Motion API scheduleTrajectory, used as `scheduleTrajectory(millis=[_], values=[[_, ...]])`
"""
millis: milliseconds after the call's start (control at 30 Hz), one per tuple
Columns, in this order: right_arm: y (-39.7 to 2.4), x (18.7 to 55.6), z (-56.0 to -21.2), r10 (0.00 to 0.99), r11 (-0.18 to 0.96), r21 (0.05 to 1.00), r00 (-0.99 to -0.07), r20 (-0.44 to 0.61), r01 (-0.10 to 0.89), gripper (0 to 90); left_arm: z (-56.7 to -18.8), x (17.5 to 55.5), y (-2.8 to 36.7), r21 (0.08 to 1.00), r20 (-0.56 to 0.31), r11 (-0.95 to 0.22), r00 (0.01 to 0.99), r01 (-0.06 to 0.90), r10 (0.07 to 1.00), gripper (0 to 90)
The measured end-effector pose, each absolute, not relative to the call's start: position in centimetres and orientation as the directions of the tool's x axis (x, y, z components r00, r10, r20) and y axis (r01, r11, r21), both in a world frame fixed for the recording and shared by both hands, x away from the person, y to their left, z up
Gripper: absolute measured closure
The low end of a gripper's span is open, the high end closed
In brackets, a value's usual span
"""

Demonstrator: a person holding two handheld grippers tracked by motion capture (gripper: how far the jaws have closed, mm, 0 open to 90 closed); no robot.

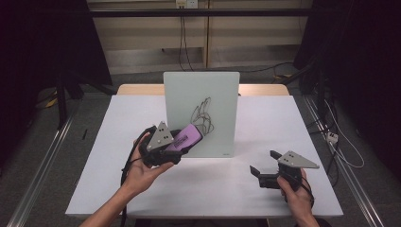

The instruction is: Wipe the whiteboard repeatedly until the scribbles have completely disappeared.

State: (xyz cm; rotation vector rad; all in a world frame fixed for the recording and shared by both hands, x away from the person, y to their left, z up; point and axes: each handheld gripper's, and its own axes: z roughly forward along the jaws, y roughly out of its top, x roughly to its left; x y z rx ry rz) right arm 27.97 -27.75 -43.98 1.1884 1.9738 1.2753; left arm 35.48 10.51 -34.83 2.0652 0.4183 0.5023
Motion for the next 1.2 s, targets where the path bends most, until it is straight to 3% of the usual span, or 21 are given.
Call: scheduleTrajectory(millis=[1200], values=[[-27.8,27.9,-43.9,0.869,0.175,0.902,-0.492,0.047,0.395,5.0,-31.0,39.4,8.2,0.861,0.268,-0.507,0.824,0.027,0.500,40.7]])
